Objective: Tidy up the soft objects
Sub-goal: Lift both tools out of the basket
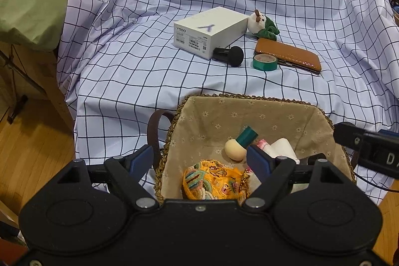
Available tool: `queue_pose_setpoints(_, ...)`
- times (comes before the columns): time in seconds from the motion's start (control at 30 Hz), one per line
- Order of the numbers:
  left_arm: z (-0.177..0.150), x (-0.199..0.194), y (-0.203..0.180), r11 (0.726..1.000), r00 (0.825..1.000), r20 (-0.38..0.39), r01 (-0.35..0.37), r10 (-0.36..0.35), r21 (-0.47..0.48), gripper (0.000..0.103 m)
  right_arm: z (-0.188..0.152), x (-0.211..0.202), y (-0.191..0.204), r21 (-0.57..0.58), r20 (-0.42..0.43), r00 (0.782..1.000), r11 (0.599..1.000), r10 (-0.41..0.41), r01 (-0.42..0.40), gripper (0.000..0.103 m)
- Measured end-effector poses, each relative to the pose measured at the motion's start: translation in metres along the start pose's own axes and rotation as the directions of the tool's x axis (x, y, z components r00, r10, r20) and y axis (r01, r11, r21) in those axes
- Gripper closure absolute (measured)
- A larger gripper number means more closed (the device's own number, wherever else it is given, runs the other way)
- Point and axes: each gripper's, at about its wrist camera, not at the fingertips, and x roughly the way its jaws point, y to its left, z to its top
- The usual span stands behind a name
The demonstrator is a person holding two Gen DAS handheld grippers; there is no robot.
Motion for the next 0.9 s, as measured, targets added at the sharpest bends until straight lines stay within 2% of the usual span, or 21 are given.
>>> queue_pose_setpoints(0.33,0.007,0.007,0.001,1.000,1.000,-0.016,-0.010,0.010,0.005,0.025,0.004,0.010,-0.002,0.030,-0.018,1.000,1.000,0.007,-0.007,0.022)
queue_pose_setpoints(0.53,0.013,0.012,-0.003,0.998,0.999,-0.009,-0.044,0.044,0.034,0.025,0.011,0.021,-0.005,0.052,-0.023,1.000,0.999,0.007,-0.006,0.022)
queue_pose_setpoints(0.67,0.019,0.016,-0.003,0.999,0.999,-0.008,-0.032,0.032,0.039,0.020,0.018,0.028,-0.005,0.046,-0.016,1.000,0.999,0.004,-0.004,0.020)
queue_pose_setpoints(0.9,0.030,0.023,-0.007,0.998,1.000,0.001,-0.015,0.014,0.069,0.019,0.031,0.039,0.000,0.032,0.018,1.000,0.999,-0.002,0.001,0.015)
